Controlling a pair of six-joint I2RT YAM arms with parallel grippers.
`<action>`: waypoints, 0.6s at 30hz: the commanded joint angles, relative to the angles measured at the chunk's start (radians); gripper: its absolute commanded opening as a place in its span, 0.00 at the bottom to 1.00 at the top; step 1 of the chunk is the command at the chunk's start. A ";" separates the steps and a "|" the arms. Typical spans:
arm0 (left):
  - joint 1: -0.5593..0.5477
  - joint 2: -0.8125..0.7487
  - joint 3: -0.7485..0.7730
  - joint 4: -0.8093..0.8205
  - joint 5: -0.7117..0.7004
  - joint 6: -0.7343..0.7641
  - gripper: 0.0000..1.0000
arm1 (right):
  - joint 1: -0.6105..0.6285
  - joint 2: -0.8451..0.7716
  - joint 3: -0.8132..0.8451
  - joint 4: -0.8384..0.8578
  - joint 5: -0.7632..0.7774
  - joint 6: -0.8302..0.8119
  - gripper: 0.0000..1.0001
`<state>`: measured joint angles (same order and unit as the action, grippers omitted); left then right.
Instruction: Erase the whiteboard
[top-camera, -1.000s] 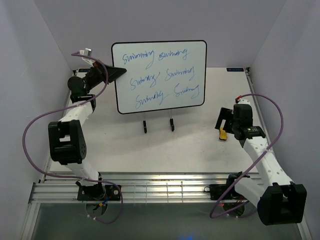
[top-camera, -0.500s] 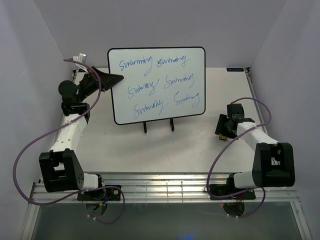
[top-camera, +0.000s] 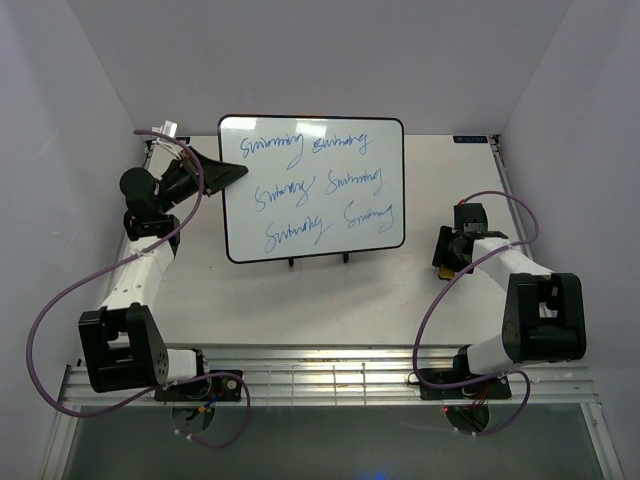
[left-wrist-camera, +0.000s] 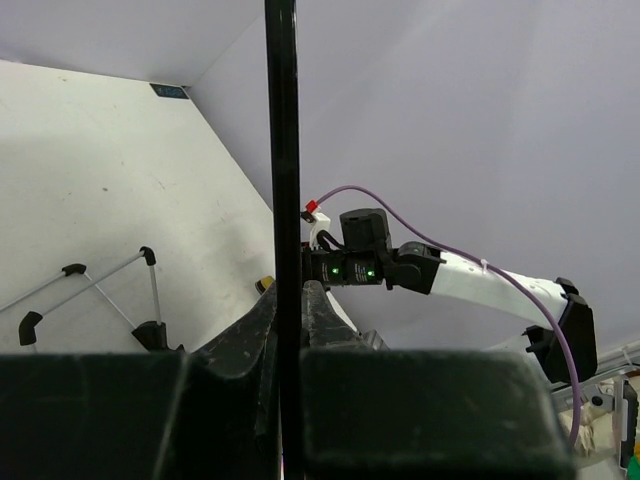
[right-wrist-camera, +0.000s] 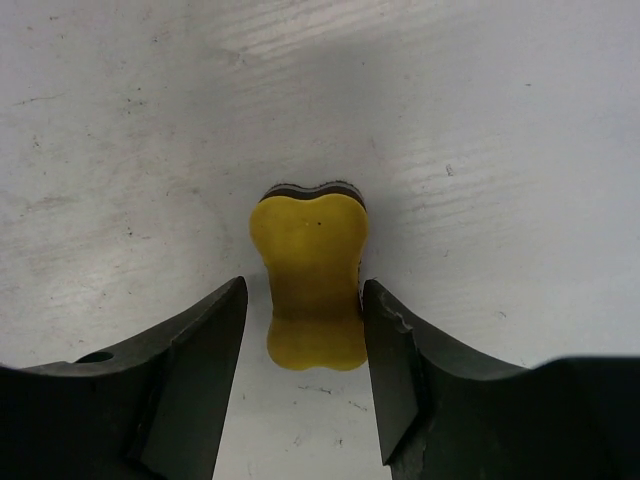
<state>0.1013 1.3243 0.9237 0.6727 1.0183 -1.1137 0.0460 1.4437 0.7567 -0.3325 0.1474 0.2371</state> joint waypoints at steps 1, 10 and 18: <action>0.001 -0.089 0.027 0.077 -0.035 -0.051 0.00 | -0.006 0.026 0.047 0.033 -0.025 -0.028 0.56; 0.001 -0.103 0.017 0.076 -0.021 -0.035 0.00 | -0.009 0.046 0.052 0.036 -0.035 -0.047 0.46; -0.003 -0.108 -0.003 0.068 -0.021 -0.021 0.00 | -0.011 -0.017 0.044 0.021 -0.063 -0.042 0.39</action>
<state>0.1009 1.2919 0.9218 0.6731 1.0599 -1.0924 0.0395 1.4776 0.7719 -0.3183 0.1074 0.1993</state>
